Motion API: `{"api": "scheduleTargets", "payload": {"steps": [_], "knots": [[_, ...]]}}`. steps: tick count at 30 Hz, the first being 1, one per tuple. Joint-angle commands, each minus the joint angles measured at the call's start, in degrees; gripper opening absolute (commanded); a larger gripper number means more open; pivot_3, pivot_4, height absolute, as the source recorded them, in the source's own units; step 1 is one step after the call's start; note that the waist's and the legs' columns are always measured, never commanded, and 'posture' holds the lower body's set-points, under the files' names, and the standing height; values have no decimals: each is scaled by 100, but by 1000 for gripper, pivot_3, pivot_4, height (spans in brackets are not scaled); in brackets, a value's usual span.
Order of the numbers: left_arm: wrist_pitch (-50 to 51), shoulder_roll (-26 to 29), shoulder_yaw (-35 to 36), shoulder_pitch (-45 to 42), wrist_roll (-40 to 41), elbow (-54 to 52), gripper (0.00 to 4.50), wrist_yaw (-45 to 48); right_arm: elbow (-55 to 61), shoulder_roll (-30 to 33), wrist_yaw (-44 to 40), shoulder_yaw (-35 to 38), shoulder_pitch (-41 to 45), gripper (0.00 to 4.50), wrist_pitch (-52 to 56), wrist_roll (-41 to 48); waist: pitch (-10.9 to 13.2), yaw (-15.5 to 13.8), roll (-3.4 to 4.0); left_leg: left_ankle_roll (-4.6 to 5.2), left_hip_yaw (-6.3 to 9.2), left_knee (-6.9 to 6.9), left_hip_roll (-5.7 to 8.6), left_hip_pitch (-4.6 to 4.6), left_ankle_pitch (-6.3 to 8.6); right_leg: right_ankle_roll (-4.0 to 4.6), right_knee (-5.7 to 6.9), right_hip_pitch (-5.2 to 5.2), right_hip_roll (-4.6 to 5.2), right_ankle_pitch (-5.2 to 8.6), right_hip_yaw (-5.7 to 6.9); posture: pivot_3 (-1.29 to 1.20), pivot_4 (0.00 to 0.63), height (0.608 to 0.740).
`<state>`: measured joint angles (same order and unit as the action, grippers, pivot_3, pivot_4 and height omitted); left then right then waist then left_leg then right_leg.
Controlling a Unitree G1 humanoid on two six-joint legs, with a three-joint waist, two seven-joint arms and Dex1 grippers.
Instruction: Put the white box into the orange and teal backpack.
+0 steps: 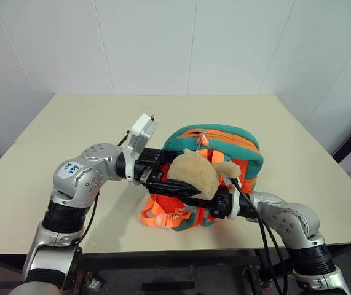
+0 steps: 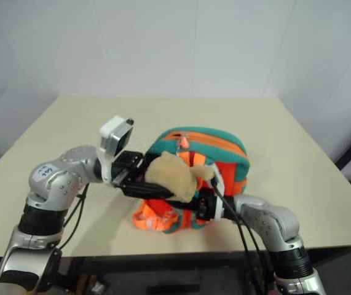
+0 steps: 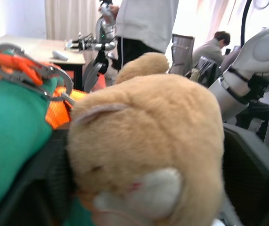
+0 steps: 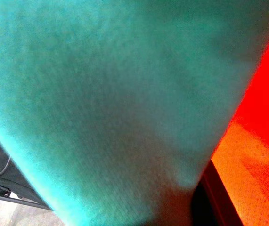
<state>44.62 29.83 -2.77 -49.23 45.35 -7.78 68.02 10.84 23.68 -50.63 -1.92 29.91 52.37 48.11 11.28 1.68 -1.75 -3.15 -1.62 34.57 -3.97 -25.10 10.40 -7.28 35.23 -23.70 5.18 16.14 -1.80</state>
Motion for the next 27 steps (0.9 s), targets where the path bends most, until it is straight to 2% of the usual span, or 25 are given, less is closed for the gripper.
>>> {"api": "scheduleTargets", "payload": {"steps": [1,5,9,11,14,16,18,25,27], "knots": [[-8,80,304,-65,130,-18,2632,-87,191,-22,29,44,-60,533,-11,85,0,-2,0,0,0,0,0,0,0,0,0,0,0,0,0,0,150,740],[-21,310,508,35,134,2,1709,-67,213,-19,52,59,-82,533,-4,107,0,5,0,1,0,-2,0,-1,1,0,-2,0,0,0,0,0,150,740],[-156,771,638,242,-82,84,1316,77,210,-18,56,61,-82,533,-6,109,0,5,0,1,-1,-4,0,0,1,0,-5,0,1,0,-1,0,150,740],[-313,1178,755,394,-302,265,1193,176,190,-24,49,54,-71,533,-14,101,0,16,0,1,-2,-6,0,0,1,1,-6,-1,1,1,-1,0,150,740],[-553,1586,864,568,-504,502,1085,268,181,-26,47,49,-68,533,-17,96,0,26,0,0,-6,-15,-1,3,1,12,-9,-4,1,6,-1,0,150,740],[-668,1768,1015,668,-588,767,1065,240,180,-39,63,49,-65,533,-14,100,0,10,0,0,-7,-17,-1,4,1,69,-10,-4,2,37,0,0,150,740],[-802,1891,1145,744,-701,1093,1065,215,175,-54,75,45,-59,533,-13,100,0,-1,0,0,-9,-18,-1,3,1,70,-13,-3,5,38,0,0,150,740],[-993,1874,1181,925,-898,1613,1065,155,186,-76,78,34,-62,533,-3,99,0,-1,0,0,-13,-21,-1,2,1,69,-15,-3,5,37,0,0,150,740],[-778,1830,1239,943,-745,1635,1065,127,199,-74,85,36,-71,533,1,102,0,1,0,0,-14,-27,-1,3,1,68,-16,-4,6,37,0,0,150,740]]}}
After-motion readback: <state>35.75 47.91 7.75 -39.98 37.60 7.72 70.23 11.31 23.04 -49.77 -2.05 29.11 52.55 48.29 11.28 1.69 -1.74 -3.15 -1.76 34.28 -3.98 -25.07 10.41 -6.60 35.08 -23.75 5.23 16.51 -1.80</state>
